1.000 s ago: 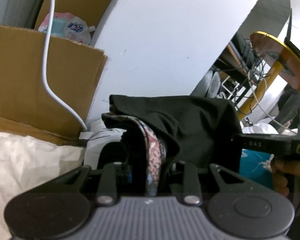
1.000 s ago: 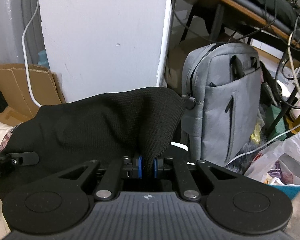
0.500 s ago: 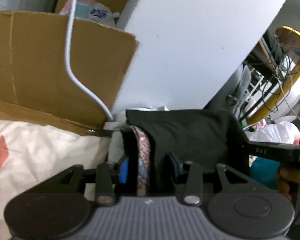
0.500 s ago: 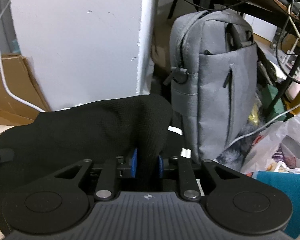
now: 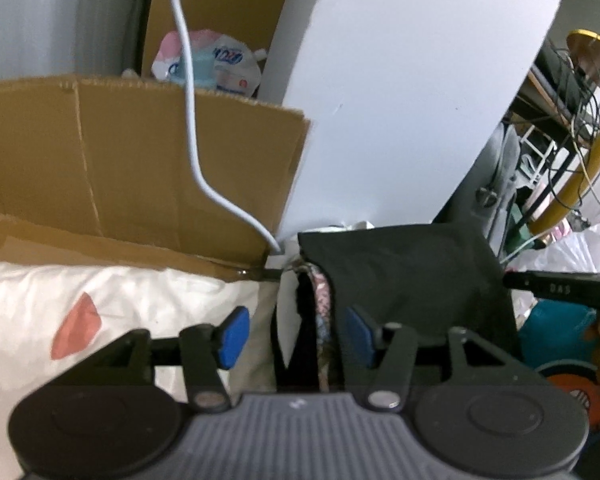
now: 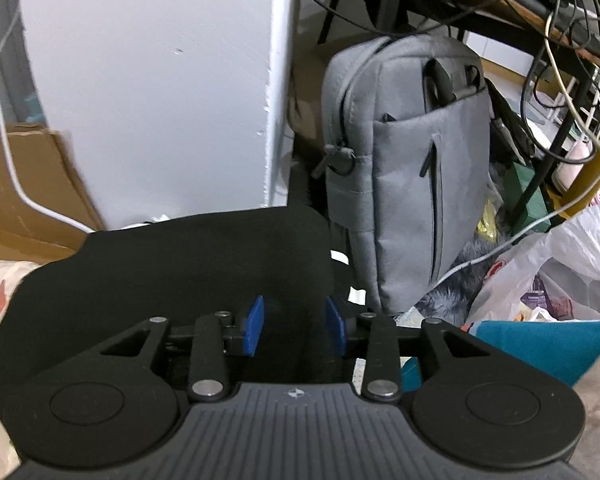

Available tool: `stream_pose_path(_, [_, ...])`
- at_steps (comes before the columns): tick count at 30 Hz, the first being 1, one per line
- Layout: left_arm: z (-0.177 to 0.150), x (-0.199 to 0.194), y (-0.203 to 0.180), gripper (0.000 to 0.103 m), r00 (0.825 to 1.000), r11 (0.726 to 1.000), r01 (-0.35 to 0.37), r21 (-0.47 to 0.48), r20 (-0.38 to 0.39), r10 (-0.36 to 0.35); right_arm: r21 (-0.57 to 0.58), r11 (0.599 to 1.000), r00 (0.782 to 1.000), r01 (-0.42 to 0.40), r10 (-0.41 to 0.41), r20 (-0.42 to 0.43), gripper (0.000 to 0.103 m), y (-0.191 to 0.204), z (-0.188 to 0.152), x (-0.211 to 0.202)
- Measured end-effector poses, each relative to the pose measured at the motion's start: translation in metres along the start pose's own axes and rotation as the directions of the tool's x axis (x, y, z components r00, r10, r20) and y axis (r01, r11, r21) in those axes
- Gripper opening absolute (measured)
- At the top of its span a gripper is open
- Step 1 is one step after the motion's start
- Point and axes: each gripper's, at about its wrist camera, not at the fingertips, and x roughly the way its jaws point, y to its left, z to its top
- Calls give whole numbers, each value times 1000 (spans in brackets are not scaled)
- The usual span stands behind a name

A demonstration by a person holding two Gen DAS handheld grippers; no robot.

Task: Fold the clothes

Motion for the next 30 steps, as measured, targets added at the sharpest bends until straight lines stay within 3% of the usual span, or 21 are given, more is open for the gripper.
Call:
stream_pose_path(6, [11, -15, -17, 57, 997, 997, -53, 49, 65, 49, -16, 1000, 999, -20, 20, 32, 41, 5, 4, -13])
stream_pose_path(10, [6, -4, -34, 53, 998, 996, -28, 87, 54, 24, -38, 998, 997, -43, 46, 58, 41, 11, 6, -16])
stream_pose_path(14, [1, 8, -51, 37, 999, 992, -4, 124, 42, -1, -68, 995, 995, -79, 83, 61, 41, 19, 0, -12])
stream_pose_path(20, [-6, 25, -77, 35, 999, 983, 33, 180, 23, -38, -95, 990, 994, -103, 105, 20, 40, 27, -20, 3])
stream_pose_path(24, [-21, 34, -70, 35, 1000, 978, 1, 207, 19, -5, -108, 991, 997, -80, 80, -3, 40, 25, -33, 11])
stream_pose_path(30, [-37, 48, -41, 20, 1000, 978, -18, 209, 0, 19, -104, 994, 998, -46, 42, -39, 40, 9, -42, 24])
